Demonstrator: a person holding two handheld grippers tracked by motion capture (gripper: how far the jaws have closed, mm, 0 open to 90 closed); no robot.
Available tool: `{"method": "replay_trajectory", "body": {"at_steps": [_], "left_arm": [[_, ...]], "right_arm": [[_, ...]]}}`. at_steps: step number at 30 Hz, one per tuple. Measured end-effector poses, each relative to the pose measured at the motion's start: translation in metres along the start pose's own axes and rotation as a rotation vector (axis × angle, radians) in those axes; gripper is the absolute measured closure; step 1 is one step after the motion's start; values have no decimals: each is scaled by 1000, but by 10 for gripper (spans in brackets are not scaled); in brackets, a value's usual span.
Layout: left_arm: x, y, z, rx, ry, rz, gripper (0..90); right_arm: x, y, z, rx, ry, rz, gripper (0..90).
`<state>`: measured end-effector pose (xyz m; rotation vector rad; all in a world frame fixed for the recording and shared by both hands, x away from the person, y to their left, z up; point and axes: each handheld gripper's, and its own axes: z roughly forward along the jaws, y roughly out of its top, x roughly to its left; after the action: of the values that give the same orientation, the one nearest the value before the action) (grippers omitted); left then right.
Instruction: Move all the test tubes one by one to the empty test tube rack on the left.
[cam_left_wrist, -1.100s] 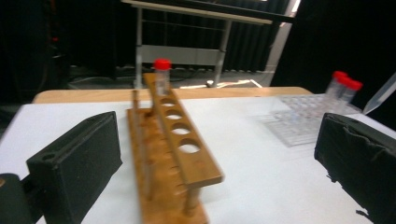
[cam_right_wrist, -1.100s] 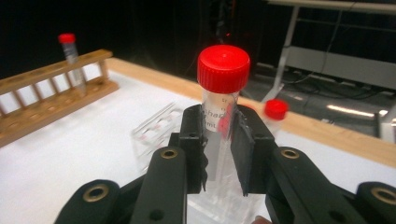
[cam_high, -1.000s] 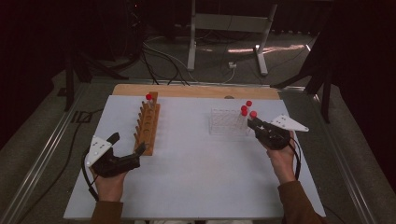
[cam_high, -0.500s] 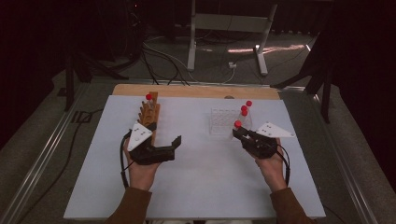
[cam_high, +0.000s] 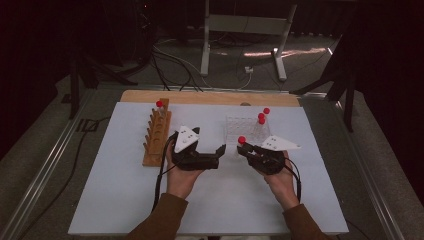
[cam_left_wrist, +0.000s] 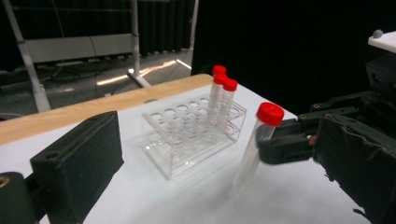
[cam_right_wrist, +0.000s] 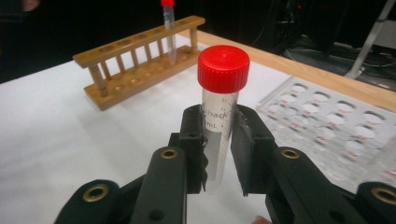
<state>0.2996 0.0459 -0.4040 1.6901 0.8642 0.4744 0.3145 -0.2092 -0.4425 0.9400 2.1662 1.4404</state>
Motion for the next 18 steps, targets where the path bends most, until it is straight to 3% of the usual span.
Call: {"method": "replay_trajectory", "body": {"at_steps": [8, 11, 12, 13, 14, 15, 16, 18], "left_arm": [[-11, -3, 20, 27, -7, 5, 113], [-13, -4, 24, 33, -37, 9, 246], [-14, -5, 26, 38, -46, 18, 246], [-15, -5, 28, 46, -49, 26, 331], [-16, -6, 29, 57, -57, 33, 331], [-17, -6, 31, 68, -62, 40, 426], [-17, -7, 33, 78, -63, 39, 426], [-17, -8, 36, 94, -76, 44, 511]], "right_arm": [[11, 1, 7, 19, 28, -21, 742], [15, 2, 8, 23, 41, -29, 742], [15, 2, 8, 23, 41, -29, 742], [17, 2, 9, 26, 45, -35, 742], [17, 2, 9, 26, 45, -35, 742], [18, 2, 10, 30, 50, -37, 742], [18, 2, 10, 30, 50, -37, 742], [19, 2, 11, 33, 52, -43, 742]]}}
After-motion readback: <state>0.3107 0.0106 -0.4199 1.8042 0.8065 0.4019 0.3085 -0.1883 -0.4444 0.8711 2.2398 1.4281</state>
